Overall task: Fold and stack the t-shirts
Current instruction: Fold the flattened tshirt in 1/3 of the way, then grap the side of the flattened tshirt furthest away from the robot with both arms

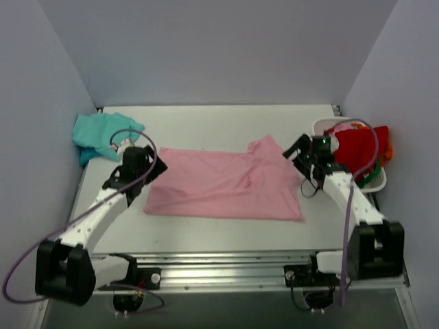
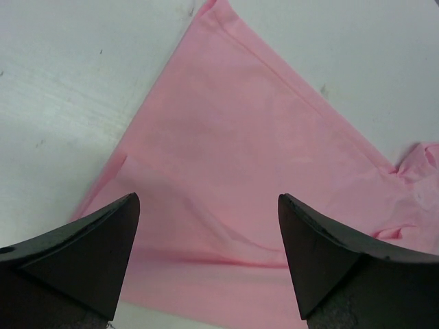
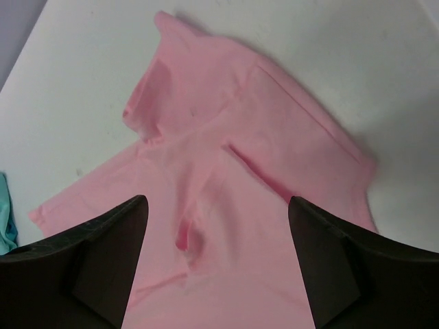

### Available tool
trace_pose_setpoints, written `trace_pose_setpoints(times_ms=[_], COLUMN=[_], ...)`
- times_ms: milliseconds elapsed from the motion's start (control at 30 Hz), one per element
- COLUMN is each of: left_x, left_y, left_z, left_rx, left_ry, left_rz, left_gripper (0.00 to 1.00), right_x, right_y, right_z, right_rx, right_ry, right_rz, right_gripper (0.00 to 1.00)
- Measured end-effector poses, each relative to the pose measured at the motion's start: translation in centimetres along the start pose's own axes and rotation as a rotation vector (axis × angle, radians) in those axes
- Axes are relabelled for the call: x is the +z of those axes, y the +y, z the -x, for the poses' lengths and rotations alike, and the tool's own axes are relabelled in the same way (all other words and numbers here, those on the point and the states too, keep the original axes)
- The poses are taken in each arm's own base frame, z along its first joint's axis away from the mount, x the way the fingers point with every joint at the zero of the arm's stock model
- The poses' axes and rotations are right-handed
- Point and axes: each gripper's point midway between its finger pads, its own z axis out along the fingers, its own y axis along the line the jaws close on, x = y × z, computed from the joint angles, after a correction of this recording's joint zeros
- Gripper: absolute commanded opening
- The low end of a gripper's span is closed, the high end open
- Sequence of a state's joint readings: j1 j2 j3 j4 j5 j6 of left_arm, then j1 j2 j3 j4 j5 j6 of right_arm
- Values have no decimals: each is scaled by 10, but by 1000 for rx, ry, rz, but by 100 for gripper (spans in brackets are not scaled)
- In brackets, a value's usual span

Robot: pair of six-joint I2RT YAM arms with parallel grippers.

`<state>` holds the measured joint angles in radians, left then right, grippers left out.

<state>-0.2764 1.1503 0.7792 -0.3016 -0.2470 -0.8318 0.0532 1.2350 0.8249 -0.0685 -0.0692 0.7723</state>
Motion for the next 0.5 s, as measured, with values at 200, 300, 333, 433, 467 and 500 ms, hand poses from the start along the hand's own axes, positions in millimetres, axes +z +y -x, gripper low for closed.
trace_pose_setpoints(times_ms=[200, 300, 333, 433, 467, 500], left_x=[73, 94, 98, 110, 114, 118], left_y=[-9, -7, -6, -7, -8, -9], left_z=[39, 52, 56, 63, 63, 63], left_rx=[14, 5, 1, -10, -12, -13], left_ry=[9, 4, 0, -12, -12, -8], left_rz=[-5, -13, -20, -44, -51, -62], left_gripper=[88, 87, 87, 86, 86, 86], right_x=[76, 101, 109, 136, 145, 153], right_y=[46, 67, 74, 89, 91, 96], right_z=[37, 53, 58, 67, 67, 66], right_rx=[-24, -27, -27, -19, -16, -14], right_ry=[-9, -25, -32, -39, -32, -24], right_rz=[47, 85, 98, 126, 132, 137], right_gripper=[77, 77, 77, 76, 76, 76])
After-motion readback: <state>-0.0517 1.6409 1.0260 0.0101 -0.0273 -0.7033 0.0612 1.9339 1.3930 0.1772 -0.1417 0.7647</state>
